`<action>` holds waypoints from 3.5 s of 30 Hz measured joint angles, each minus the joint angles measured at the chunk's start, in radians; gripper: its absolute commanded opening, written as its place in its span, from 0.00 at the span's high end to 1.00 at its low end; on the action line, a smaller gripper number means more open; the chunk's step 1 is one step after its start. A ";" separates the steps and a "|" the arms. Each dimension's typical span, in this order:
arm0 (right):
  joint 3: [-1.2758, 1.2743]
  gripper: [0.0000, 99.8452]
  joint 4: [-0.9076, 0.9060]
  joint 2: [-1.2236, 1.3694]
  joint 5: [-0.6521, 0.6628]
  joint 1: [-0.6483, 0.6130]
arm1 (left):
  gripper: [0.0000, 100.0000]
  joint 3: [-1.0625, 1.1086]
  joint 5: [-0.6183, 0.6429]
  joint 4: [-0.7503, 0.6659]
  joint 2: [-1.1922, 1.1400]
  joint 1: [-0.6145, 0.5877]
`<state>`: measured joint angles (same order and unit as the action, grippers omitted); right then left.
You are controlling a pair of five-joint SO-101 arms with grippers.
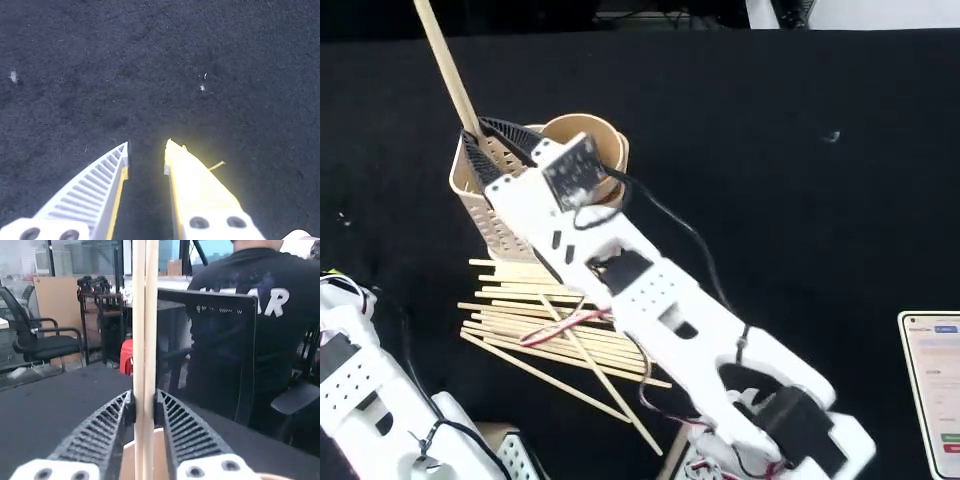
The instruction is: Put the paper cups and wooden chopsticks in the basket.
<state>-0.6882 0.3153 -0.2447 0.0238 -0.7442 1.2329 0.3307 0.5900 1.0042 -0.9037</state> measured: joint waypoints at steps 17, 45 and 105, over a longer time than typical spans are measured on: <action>0.133 0.83 -0.872 -0.471 -0.003 -0.095 | 0.87 0.000 0.000 0.000 0.000 0.000; -0.529 0.79 -0.941 -0.183 0.175 -0.218 | 0.87 0.000 0.000 0.000 0.000 0.000; -0.594 0.79 -1.056 -0.463 0.290 -0.298 | 0.87 0.000 0.000 0.000 0.000 0.000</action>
<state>-1.2820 -0.7403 -0.7081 0.3138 -1.0418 1.2329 0.3307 0.5900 1.0042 -0.9037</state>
